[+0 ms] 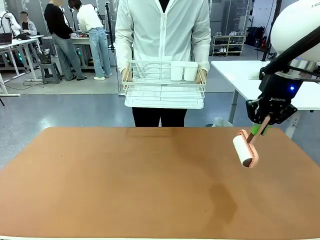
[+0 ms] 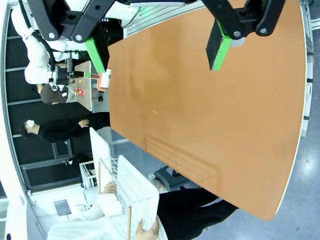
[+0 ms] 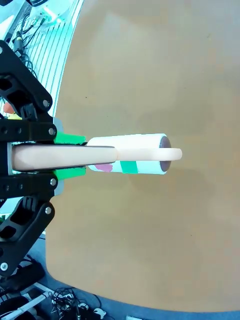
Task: Clean the table.
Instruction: Clean the table with the Lint Roller when the human lifts the Dish drying rack, then place the Lint Roller down when the Dish drying rack is positioned in the middle of the table.
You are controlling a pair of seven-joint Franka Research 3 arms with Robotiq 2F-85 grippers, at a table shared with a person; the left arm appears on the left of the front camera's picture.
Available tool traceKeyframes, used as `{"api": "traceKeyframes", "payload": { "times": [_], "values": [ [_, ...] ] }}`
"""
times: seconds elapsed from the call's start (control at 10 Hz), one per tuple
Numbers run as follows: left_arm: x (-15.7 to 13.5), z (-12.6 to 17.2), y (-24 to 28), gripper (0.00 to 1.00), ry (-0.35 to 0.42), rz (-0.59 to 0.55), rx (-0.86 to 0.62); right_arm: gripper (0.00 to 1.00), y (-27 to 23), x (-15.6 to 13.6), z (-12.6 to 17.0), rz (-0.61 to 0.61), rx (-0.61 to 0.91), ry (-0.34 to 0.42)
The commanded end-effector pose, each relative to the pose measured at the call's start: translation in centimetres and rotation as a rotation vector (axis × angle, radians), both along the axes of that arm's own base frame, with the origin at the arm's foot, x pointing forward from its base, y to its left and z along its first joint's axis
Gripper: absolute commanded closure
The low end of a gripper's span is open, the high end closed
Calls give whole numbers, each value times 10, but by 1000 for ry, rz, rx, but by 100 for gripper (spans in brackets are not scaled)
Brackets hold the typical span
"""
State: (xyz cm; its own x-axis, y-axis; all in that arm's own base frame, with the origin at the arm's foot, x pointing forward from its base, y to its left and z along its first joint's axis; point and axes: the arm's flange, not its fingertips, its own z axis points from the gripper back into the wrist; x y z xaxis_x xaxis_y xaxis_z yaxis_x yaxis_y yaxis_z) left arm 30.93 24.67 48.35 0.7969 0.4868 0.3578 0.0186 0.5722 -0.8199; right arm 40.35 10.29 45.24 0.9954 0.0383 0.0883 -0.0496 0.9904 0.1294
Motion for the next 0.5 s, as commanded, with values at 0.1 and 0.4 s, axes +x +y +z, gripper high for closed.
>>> {"api": "traceKeyframes", "payload": {
  "times": [0.1,0.4],
  "values": [
    [-2,1,2,0,-23,-11,-7,79,5,3,7,9,-2,17],
    [-2,1,2,0,-23,-11,-7,79,5,3,7,9,-2,17]
  ]
}}
